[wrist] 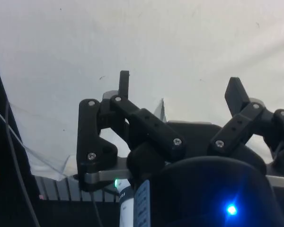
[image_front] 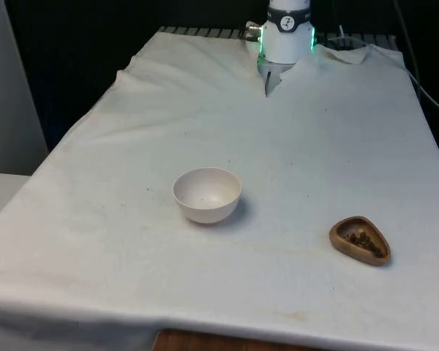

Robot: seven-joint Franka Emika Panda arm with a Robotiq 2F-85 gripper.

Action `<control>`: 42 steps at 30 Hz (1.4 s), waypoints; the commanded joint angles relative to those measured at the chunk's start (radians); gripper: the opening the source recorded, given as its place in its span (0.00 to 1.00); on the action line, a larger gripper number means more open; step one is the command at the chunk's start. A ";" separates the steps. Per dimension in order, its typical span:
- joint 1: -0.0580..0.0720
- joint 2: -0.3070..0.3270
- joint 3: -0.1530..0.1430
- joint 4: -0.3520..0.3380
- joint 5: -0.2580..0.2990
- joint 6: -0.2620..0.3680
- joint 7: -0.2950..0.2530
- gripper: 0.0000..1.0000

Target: Pour the coffee beans from the cup into the bowl.

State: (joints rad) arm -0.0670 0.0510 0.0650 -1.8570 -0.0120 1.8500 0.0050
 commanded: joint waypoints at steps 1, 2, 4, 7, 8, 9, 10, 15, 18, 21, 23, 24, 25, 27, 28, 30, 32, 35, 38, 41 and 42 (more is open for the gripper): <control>0.000 0.011 0.000 0.012 -0.001 -0.001 0.001 1.00; 0.002 0.020 0.001 0.019 -0.002 0.005 0.004 1.00; 0.004 0.029 0.001 0.027 -0.003 0.010 0.006 1.00; 0.009 0.043 0.004 0.035 -0.004 0.024 0.016 1.00; 0.011 0.046 0.005 0.034 -0.003 0.030 0.020 1.00; 0.008 0.043 0.003 0.034 0.000 0.021 0.010 1.00; 0.013 0.046 0.006 0.030 -0.002 0.037 0.026 1.00; 0.023 0.042 0.008 -0.001 0.006 0.077 0.060 1.00; 0.027 0.039 0.009 -0.023 0.010 0.101 0.076 1.00; 0.034 0.039 0.011 -0.041 0.010 0.122 0.095 1.00; 0.038 0.040 0.015 -0.050 0.009 0.134 0.107 1.00; 0.039 0.042 0.019 -0.053 0.009 0.141 0.114 1.00; 0.040 0.043 0.022 -0.056 0.009 0.147 0.120 1.00; 0.040 0.045 0.027 -0.060 0.006 0.149 0.125 1.00; 0.043 0.050 0.031 -0.062 0.009 0.165 0.136 1.00; 0.045 0.056 0.035 -0.062 0.009 0.174 0.144 1.00; 0.048 0.065 0.040 -0.060 0.010 0.186 0.152 1.00; 0.050 0.079 0.046 -0.055 0.010 0.203 0.163 1.00; 0.053 0.098 0.051 -0.047 0.010 0.221 0.173 1.00; 0.053 0.117 0.052 -0.043 0.014 0.243 0.176 1.00; 0.053 0.131 0.053 -0.040 0.020 0.257 0.177 1.00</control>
State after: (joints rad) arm -0.0140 0.1730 0.1170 -1.9000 -0.0020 2.0960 0.1800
